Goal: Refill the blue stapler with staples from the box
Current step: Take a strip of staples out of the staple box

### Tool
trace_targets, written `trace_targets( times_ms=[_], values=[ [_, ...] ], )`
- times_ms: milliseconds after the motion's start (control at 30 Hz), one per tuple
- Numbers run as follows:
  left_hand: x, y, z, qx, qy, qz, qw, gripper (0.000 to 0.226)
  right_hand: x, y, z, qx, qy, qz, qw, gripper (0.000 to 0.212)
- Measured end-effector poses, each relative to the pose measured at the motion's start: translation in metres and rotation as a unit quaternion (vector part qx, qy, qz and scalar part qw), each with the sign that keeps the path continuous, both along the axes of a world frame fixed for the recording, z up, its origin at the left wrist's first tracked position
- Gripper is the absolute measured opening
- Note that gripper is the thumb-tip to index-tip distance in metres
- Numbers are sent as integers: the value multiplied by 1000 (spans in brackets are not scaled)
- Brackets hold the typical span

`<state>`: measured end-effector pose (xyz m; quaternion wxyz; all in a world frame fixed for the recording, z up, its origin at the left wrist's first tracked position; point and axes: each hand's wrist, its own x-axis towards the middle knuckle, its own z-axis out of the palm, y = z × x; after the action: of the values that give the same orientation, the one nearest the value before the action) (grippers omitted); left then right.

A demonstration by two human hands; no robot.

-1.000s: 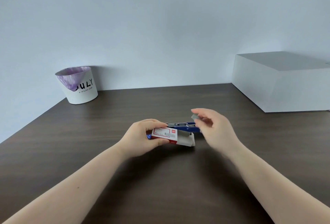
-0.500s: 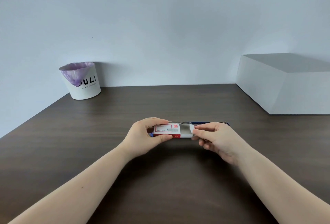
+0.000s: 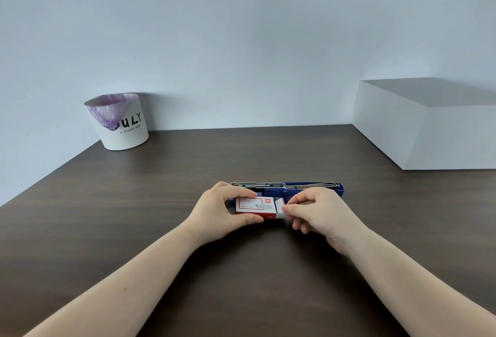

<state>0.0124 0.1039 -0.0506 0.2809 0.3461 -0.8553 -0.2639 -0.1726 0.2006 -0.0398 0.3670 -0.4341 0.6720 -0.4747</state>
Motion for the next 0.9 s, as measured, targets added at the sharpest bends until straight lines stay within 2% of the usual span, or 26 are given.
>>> trace_targets(
  times_ms=[100,333,567,900],
  values=[
    [0,1,2,5,-4,-1,1000,40,1,0,-1,1,18,11,1000,6],
    [0,2,1,31,26,22,999,39,-2,0,-2,-5,-11,0,1000,13],
    [0,4,3,35,43,15,998,39,2,1,1,-16,-7,9,1000,12],
    [-1,4,2,28,25,9,999,39,3,5,0,-19,68,37,997,12]
  ],
)
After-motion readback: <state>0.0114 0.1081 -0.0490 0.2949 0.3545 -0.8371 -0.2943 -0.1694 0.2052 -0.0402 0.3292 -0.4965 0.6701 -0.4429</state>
